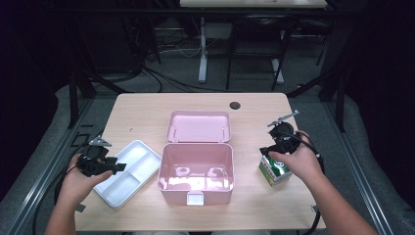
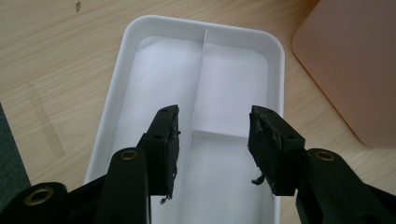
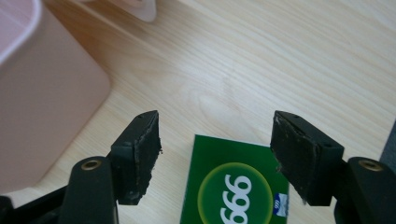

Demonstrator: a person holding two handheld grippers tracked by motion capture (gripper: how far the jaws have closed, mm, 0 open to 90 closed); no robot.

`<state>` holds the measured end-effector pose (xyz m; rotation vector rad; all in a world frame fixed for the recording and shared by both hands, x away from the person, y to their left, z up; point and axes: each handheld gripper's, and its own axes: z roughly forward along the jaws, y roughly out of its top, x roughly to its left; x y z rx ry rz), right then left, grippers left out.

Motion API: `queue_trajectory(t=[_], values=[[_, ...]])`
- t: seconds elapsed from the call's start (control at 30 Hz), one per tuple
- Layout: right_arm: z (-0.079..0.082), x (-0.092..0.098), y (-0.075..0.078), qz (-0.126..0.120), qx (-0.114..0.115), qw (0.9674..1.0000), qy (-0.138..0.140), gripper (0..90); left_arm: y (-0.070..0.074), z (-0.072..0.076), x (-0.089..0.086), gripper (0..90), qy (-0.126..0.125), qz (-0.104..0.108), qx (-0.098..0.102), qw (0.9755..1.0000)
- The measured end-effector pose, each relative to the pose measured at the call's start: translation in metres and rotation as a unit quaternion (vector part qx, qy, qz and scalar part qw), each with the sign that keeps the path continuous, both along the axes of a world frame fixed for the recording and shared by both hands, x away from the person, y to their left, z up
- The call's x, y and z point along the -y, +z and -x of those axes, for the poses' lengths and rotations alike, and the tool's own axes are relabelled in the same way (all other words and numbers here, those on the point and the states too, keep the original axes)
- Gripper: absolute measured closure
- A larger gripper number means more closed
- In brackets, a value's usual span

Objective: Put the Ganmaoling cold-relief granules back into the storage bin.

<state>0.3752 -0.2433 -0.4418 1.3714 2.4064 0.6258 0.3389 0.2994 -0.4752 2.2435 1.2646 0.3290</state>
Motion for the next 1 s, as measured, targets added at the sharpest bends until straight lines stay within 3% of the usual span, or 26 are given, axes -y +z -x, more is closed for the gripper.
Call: queue_trajectory(t=[0.27, 0.47, 0.97, 1.0], values=[[-0.01, 0.002, -0.006, 0.026, -0.044, 0.9986, -0.012, 30.2, -0.001, 0.001, -0.001, 53.3, 0.002, 0.002, 0.001, 1.0], [-0.015, 0.002, -0.009, 0.056, -0.058, 0.9965, -0.021, 26.7, 0.002, 0.001, 0.0, 53.3, -0.003, 0.003, 0.005, 1.0], [-0.013, 0.014, -0.018, 0.073, -0.105, 0.9913, -0.032, 15.5, 0.007, 0.004, 0.001, 53.2, 0.002, 0.005, 0.016, 0.9999], [-0.014, 0.016, -0.019, 0.059, -0.117, 0.9909, -0.029, 15.3, 0.007, 0.004, 0.002, 53.3, 0.001, 0.005, 0.016, 0.9999]])
